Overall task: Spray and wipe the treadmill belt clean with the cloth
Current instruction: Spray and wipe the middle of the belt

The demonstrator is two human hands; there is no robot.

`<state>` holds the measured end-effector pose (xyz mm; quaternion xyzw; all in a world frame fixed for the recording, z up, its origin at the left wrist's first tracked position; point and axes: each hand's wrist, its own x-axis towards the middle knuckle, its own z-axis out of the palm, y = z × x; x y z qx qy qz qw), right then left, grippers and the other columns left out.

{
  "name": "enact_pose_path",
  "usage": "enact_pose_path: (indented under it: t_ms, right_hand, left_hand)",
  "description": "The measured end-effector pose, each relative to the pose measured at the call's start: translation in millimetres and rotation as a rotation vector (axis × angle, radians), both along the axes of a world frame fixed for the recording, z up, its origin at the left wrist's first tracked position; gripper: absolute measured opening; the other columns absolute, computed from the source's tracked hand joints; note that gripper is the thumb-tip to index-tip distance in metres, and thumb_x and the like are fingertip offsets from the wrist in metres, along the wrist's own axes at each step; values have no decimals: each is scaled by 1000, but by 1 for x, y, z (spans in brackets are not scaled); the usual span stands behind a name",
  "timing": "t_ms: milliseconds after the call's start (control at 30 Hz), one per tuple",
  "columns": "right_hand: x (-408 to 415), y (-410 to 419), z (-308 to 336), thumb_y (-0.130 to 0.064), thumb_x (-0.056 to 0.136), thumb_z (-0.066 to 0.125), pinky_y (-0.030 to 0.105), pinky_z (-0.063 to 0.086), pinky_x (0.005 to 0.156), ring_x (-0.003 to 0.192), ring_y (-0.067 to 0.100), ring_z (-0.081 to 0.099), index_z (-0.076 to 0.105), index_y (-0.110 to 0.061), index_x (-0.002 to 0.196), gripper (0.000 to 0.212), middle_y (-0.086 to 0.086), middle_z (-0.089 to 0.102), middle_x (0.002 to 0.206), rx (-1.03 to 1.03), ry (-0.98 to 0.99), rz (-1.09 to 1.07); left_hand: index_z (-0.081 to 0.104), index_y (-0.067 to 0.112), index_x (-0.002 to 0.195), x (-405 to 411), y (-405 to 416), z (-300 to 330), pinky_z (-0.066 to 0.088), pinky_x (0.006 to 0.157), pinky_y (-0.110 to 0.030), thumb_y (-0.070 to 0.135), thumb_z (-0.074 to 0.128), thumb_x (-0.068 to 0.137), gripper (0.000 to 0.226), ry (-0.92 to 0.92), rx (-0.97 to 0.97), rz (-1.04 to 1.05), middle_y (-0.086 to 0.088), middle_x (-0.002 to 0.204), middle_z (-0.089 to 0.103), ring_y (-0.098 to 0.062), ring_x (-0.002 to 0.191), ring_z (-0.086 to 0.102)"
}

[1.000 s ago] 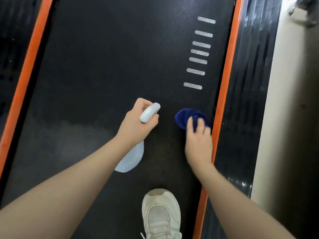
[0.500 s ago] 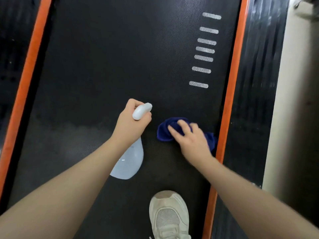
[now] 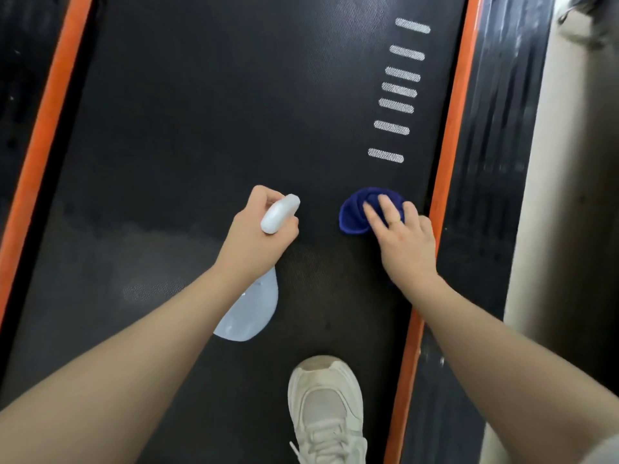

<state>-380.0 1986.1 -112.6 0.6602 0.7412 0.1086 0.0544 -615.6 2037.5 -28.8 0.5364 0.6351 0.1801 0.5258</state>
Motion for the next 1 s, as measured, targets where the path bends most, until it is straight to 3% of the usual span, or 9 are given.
enact_pose_path:
  t_ms: [167, 333, 467, 600, 733, 933, 1000]
  right_hand:
    - [-13, -42, 6, -5, 79, 35, 38, 48, 63, 89, 38, 59, 66, -10, 116, 48, 16, 62, 120, -30, 60, -121]
    - [-16, 1, 10, -4, 73, 27, 34, 47, 59, 87, 39, 61, 65, -8, 115, 57, 18, 60, 123, -116, 90, -255]
    - [-23, -52, 9, -5, 80, 36, 36, 48, 63, 87, 36, 58, 66, -11, 116, 48, 16, 62, 120, -62, 61, -194]
    - [-20, -41, 4, -5, 80, 38, 34, 45, 60, 85, 34, 56, 64, -12, 119, 48, 14, 63, 115, -110, 13, -203]
    - [-16, 1, 6, -9, 76, 36, 31, 45, 61, 83, 33, 60, 63, -12, 120, 52, 12, 64, 115, -182, 22, -371]
    - [-31, -53, 19, -6, 78, 36, 37, 48, 63, 84, 37, 59, 61, -4, 121, 50, 22, 62, 113, -295, 85, -350]
    - [-29, -36, 15, -2, 74, 45, 37, 49, 63, 83, 39, 59, 60, -3, 122, 50, 24, 60, 115, -302, 100, -396]
  left_hand:
    - [47, 18, 108, 4, -6, 4, 48, 68, -27, 21, 62, 90, 23, 18, -3, -112, 2, 101, 61, -16, 89, 61]
    - [47, 20, 109, 12, -5, -4, 53, 77, -40, 23, 62, 90, 25, 52, -6, -223, 2, 100, 61, -17, 89, 61]
    - [47, 19, 111, 14, -5, 0, 54, 81, -45, 23, 63, 90, 27, 74, -17, -232, 1, 102, 60, -18, 91, 61]
    - [47, 18, 111, 15, -4, -3, 52, 78, -41, 22, 63, 89, 26, 65, -25, -235, 0, 103, 61, -19, 91, 61]
    - [49, 17, 109, 14, -3, -8, 50, 74, -36, 20, 62, 89, 24, 52, 5, -207, 1, 101, 61, -17, 88, 60]
    - [49, 17, 107, 7, -3, -1, 51, 75, -37, 21, 62, 90, 22, 29, 3, -133, 5, 99, 60, -16, 90, 61]
    - [49, 16, 107, 7, -2, -3, 50, 72, -32, 20, 62, 90, 22, 32, 12, -121, 4, 100, 60, -16, 90, 60]
